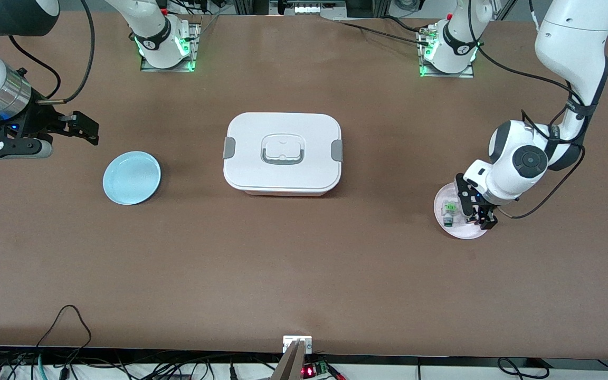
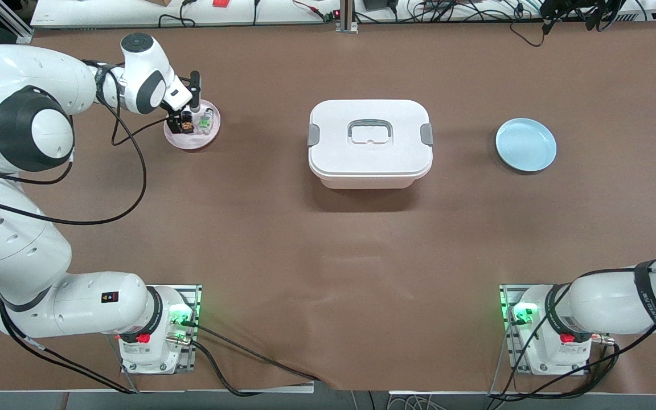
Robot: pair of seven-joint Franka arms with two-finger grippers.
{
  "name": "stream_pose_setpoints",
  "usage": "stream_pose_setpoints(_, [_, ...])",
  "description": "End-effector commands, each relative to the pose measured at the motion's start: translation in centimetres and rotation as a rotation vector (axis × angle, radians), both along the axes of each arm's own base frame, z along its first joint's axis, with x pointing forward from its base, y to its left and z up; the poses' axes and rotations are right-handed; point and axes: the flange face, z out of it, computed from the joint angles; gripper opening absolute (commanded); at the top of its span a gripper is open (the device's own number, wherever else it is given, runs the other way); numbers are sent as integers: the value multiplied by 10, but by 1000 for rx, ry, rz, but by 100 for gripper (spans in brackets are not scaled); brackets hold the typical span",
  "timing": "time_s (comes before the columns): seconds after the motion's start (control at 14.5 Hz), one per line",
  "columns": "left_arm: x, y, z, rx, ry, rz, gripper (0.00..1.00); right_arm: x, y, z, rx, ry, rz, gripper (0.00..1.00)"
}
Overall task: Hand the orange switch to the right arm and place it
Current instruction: 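Lower the left gripper and grasp the orange-and-black switch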
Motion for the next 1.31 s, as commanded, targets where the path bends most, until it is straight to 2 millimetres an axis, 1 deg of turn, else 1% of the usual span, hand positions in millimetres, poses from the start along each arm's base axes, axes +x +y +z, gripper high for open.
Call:
stream_pose_setpoints(0.0, [1, -2, -2, 9, -8, -33, 100, -2, 0, -1, -5, 3, -14, 100])
stream_pose_setpoints(0.14, [0, -3, -7, 8, -2, -34, 100, -2, 3, 0, -6, 0, -8, 100])
stream_pose_setpoints(0.28, [-1, -3, -6, 9, 0, -35, 100, -2, 4, 0, -6, 0, -6, 100])
stream_pose_setpoints(0.41, [-2, -3, -14, 8, 12, -35, 100, -1, 3, -3, -6, 3, -8, 100])
stream_pose_setpoints(0.55, [-2, -4, -13, 8, 9, -43, 100, 0, 3, -3, -4, 2, -8, 100])
stream_pose_setpoints(0.62, [-2, -5, -13, 7, 7, -48, 98, -1, 4, -3, -4, 3, -6, 100])
stream_pose_setpoints(0.69, [-1, -5, -12, 6, -2, -51, 93, -1, 5, -3, -4, 3, -5, 100])
stream_pose_setpoints(0.76, [-1, -6, -12, 9, -2, -60, 73, -1, 5, -3, -4, 3, -5, 100])
stream_pose_setpoints(0.83, [-1, -8, -12, 10, -3, -64, 49, -1, 5, -3, -4, 3, -5, 100])
stream_pose_setpoints(0.9, [-1, -8, -12, 10, -1, -64, 40, -1, 5, -3, -5, 5, -5, 100])
stream_pose_setpoints(1.03, [2, -8, -3, 15, -9, -62, 31, -1, 6, -4, -3, 7, -3, 100])
stream_pose_setpoints(1.17, [3, -8, 3, 25, 9, -57, 30, 0, 6, -5, -3, 8, -2, 100])
stream_pose_setpoints(1.24, [4, -10, 9, 26, 1, -56, 30, 0, 6, -5, -4, 7, -2, 100])
